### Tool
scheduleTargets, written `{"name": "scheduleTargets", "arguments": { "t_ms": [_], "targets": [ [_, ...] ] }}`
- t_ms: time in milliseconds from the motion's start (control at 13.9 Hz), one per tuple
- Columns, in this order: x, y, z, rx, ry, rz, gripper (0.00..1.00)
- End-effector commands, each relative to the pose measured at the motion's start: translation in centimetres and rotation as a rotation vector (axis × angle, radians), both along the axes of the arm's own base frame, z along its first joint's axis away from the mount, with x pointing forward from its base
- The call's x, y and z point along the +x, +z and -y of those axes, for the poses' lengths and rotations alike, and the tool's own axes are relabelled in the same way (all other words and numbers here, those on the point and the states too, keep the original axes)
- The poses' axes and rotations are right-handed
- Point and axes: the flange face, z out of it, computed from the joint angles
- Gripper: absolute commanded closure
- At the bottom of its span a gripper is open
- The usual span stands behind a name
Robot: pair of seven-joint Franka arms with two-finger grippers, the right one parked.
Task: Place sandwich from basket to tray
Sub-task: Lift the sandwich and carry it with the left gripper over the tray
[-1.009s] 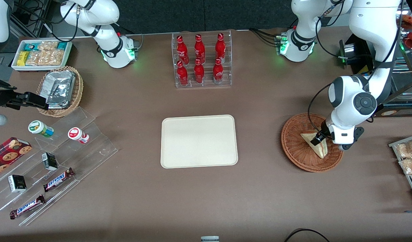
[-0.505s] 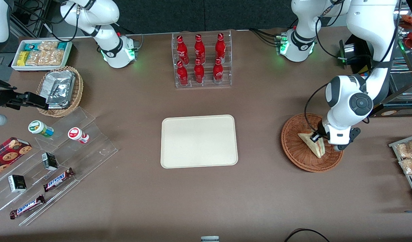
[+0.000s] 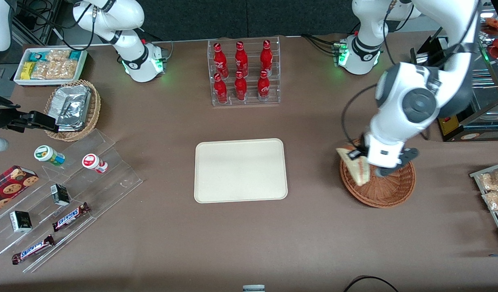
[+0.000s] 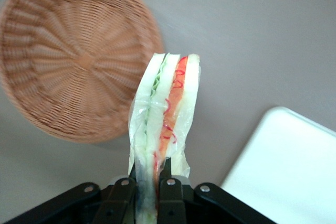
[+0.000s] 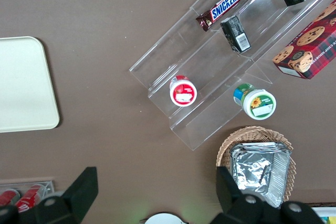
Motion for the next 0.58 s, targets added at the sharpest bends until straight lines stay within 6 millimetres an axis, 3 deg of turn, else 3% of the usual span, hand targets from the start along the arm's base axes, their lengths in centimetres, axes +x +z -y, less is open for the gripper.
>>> {"name": "scheduleTargets", "arguments": {
  "t_ms": [0,288,505],
  "targets": [
    [0.8,-1.8,4.8,-0.022,-0.074,-0.026,1.00],
    [-1.8,-3.2,15.3,-0.030,-0.239,-0.012,1.00],
    [-4.1,-7.2,22.7,0.031,-0.270,0.011,1.00]
  ]
}}
